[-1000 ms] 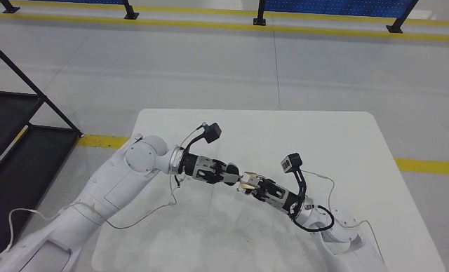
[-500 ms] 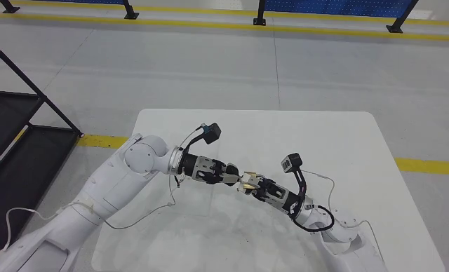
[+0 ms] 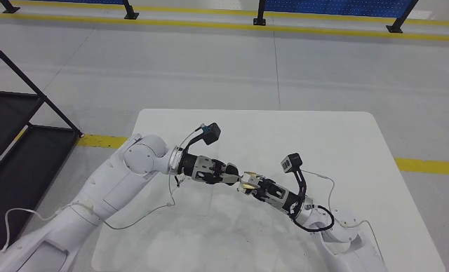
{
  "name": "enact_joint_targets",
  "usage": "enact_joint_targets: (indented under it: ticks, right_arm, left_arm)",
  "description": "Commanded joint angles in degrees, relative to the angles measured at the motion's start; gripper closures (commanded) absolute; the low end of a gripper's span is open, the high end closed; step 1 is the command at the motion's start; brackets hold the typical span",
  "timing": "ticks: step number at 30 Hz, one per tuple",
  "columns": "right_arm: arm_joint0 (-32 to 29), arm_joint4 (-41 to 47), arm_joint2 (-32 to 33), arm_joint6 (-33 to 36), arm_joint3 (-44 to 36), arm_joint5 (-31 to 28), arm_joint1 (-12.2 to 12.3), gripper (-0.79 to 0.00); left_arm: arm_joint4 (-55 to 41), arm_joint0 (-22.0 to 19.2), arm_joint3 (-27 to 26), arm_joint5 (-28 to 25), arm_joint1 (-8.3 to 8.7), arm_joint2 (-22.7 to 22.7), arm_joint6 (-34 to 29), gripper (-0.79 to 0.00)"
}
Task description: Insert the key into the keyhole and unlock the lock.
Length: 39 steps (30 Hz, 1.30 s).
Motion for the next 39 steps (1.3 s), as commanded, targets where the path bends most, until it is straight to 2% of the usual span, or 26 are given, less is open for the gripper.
enact_joint_targets:
  ticks: [1,39]
  right_arm:
    - [0.0,0.0,0.0,0.0,0.0,0.0,0.0,0.0]
    - [0.0,0.0,0.0,0.0,0.0,0.0,0.0,0.0]
  left_arm:
    - [0.2,0.1,-0.1,-0.2,0.0,-0.2,0.2,0.0]
    - [11.4,4.0,-4.9,-0.6,0.37,-3.6,6.6,0.0]
